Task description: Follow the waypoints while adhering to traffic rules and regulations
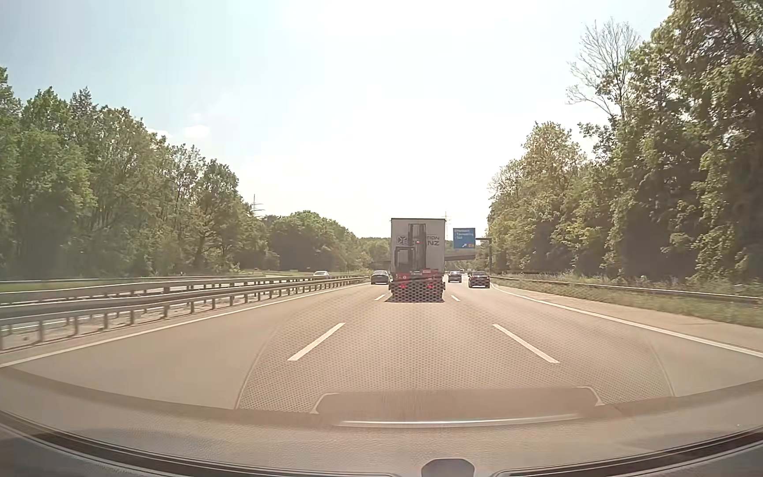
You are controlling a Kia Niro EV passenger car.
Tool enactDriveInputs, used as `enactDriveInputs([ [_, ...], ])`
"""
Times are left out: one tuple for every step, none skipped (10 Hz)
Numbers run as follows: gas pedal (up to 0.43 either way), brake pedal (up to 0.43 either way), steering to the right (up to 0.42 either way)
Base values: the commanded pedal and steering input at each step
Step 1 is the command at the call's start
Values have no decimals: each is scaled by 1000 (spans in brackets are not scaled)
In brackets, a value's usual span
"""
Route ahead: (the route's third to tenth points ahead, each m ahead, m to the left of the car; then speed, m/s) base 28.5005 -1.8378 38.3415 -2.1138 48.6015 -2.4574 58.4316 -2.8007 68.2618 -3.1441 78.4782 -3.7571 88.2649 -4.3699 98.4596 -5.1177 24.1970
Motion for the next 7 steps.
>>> enactDriveInputs([
  [220,30,6],
  [220,30,6],
  [220,30,6],
  [220,30,7],
  [228,30,7],
  [228,30,7],
  [240,30,7],
])
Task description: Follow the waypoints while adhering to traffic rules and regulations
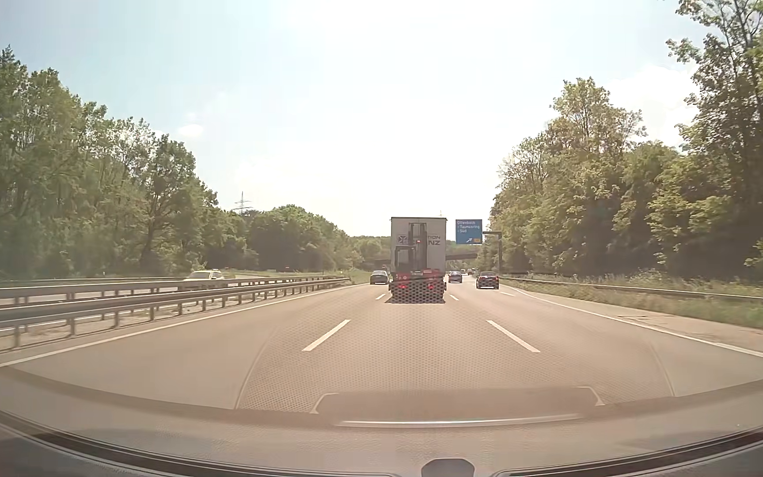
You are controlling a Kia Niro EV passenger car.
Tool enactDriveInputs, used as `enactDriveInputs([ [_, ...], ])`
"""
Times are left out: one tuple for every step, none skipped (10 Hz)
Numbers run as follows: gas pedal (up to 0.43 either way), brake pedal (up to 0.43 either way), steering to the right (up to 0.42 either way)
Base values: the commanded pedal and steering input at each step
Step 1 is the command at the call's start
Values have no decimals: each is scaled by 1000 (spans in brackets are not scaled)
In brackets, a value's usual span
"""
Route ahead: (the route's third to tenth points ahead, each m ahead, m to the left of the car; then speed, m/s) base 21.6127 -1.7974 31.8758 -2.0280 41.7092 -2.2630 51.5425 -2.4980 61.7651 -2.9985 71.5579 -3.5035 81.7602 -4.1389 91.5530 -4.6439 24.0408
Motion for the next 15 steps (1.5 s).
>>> enactDriveInputs([
  [240,30,7],
  [240,30,7],
  [248,30,7],
  [248,30,7],
  [260,30,7],
  [260,30,7],
  [260,30,7],
  [260,30,7],
  [268,30,7],
  [268,30,7],
  [280,30,7],
  [280,30,7],
  [280,30,7],
  [287,30,7],
  [287,30,6],
])
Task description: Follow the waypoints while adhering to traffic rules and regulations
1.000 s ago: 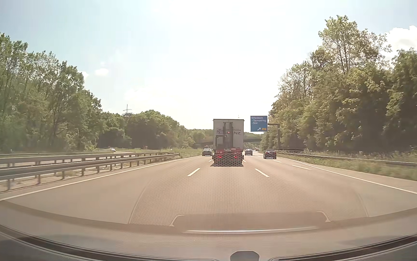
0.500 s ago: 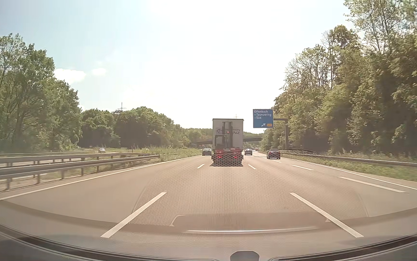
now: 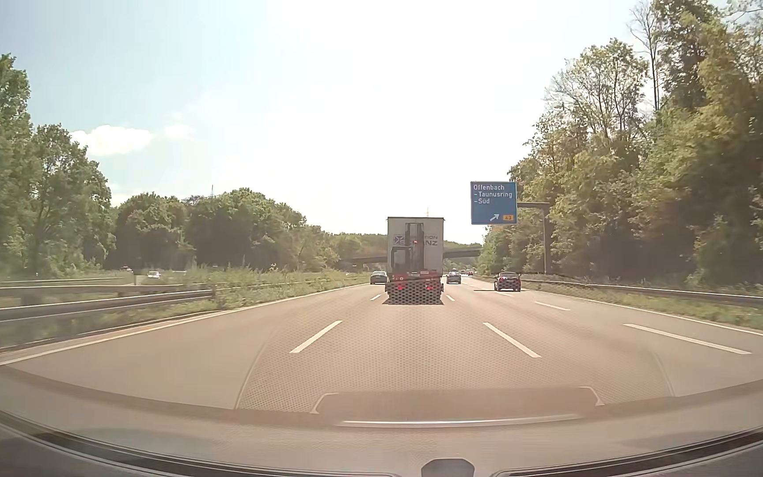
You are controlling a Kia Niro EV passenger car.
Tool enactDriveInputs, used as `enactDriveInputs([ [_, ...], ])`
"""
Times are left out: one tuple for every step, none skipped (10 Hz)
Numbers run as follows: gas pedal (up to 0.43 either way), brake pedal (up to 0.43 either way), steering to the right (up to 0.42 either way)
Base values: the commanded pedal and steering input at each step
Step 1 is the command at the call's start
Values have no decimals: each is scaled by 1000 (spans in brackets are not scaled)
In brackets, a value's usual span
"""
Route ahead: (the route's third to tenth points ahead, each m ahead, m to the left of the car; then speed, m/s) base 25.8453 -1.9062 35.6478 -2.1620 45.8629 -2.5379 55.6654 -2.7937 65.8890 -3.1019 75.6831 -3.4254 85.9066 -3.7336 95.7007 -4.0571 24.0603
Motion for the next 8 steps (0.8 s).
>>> enactDriveInputs([
  [287,30,6],
  [287,30,6],
  [287,30,5],
  [287,30,5],
  [287,30,6],
  [287,30,5],
  [287,30,5],
  [287,30,5],
])
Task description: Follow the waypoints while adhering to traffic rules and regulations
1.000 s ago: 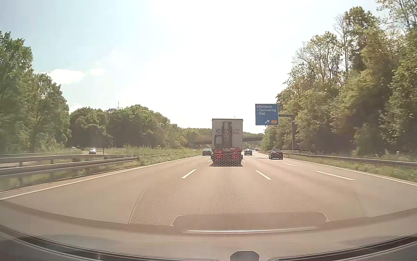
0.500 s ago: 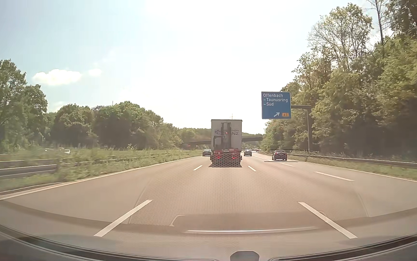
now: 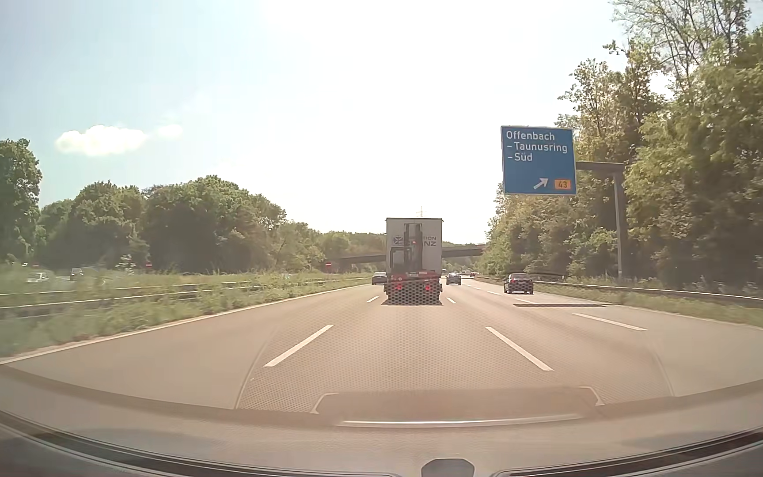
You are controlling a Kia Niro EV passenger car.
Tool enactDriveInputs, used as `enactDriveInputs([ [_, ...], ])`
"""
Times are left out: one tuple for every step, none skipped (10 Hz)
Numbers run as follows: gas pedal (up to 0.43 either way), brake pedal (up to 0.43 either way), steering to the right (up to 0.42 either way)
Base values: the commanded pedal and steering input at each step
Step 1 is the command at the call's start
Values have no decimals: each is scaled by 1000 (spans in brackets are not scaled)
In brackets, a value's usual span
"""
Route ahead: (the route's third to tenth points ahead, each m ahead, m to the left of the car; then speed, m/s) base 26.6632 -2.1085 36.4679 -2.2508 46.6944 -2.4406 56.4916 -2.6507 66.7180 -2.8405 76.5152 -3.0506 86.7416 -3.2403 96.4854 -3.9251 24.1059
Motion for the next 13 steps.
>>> enactDriveInputs([
  [287,30,5],
  [287,30,5],
  [299,30,5],
  [299,30,6],
  [311,30,5],
  [311,30,6],
  [311,30,6],
  [311,30,6],
  [311,30,5],
  [311,30,6],
  [311,30,6],
  [311,30,5],
  [311,30,6],
])
